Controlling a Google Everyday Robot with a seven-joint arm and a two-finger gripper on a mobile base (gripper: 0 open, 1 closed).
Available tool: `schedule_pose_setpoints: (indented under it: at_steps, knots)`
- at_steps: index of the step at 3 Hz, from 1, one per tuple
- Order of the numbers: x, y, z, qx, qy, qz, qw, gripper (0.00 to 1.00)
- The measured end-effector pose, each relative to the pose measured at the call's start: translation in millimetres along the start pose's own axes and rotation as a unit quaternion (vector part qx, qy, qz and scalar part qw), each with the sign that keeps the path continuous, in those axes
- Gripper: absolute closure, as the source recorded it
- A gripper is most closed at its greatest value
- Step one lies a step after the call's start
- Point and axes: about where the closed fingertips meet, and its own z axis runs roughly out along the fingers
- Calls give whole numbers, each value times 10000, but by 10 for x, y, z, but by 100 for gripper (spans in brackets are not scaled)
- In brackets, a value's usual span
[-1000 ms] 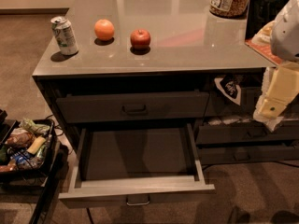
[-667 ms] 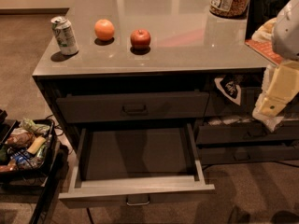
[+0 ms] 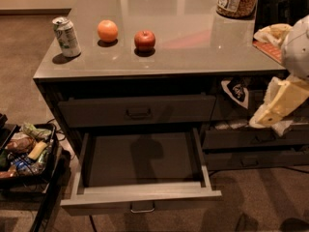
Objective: Close middle drawer
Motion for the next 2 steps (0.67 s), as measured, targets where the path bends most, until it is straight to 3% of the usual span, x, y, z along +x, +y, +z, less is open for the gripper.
schedule_pose_setpoints:
  at_steps: [1,2]
  knots:
    - [-122,-10,296,-2,-550,-196,9983,0]
    - [-140,-37,618,-226,-826,-286,9959,0]
